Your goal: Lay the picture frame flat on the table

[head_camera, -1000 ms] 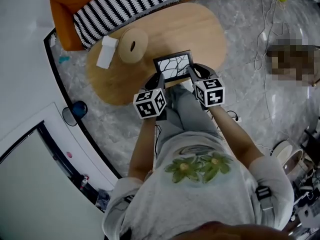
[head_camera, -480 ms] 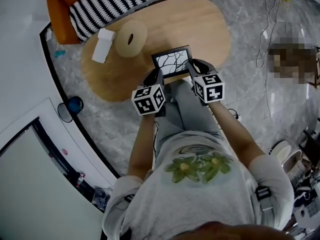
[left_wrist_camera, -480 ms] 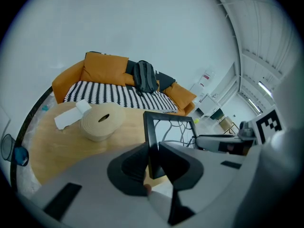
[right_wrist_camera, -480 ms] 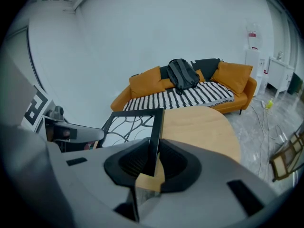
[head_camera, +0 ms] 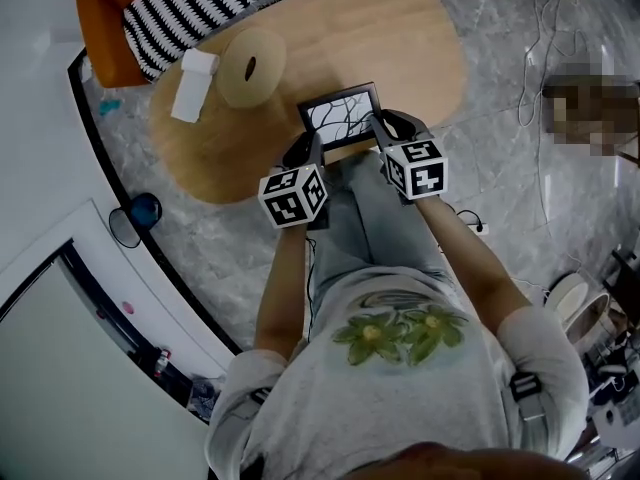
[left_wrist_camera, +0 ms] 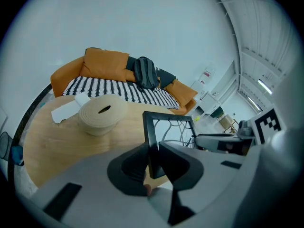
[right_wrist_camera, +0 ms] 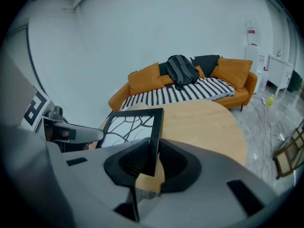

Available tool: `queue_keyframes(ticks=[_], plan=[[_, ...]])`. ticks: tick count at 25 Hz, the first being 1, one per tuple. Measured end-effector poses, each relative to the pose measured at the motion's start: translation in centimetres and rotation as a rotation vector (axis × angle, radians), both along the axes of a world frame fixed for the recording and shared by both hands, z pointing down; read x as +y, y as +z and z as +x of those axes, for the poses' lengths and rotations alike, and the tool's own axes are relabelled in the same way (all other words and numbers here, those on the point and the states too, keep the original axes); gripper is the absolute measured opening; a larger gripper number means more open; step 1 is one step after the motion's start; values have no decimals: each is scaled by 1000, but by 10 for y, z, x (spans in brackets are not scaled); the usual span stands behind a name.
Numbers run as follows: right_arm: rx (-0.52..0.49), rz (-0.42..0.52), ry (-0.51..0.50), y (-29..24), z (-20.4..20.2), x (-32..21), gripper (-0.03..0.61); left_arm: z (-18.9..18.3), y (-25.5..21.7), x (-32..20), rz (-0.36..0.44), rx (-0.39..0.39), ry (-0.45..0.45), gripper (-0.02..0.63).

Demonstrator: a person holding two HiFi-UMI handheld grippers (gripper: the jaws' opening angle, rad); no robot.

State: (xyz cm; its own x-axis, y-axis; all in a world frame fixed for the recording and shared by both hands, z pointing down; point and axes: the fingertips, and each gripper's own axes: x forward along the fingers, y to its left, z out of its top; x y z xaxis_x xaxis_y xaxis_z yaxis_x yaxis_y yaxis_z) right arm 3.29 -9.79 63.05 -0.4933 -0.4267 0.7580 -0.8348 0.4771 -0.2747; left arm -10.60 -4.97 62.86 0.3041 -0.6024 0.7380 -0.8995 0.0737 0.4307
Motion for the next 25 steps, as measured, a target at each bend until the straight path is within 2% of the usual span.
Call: queue_keyframes(ticks=[25], plan=[[21,-51,-25,89,2,4,78,3,88,5,-42,9,4,80]])
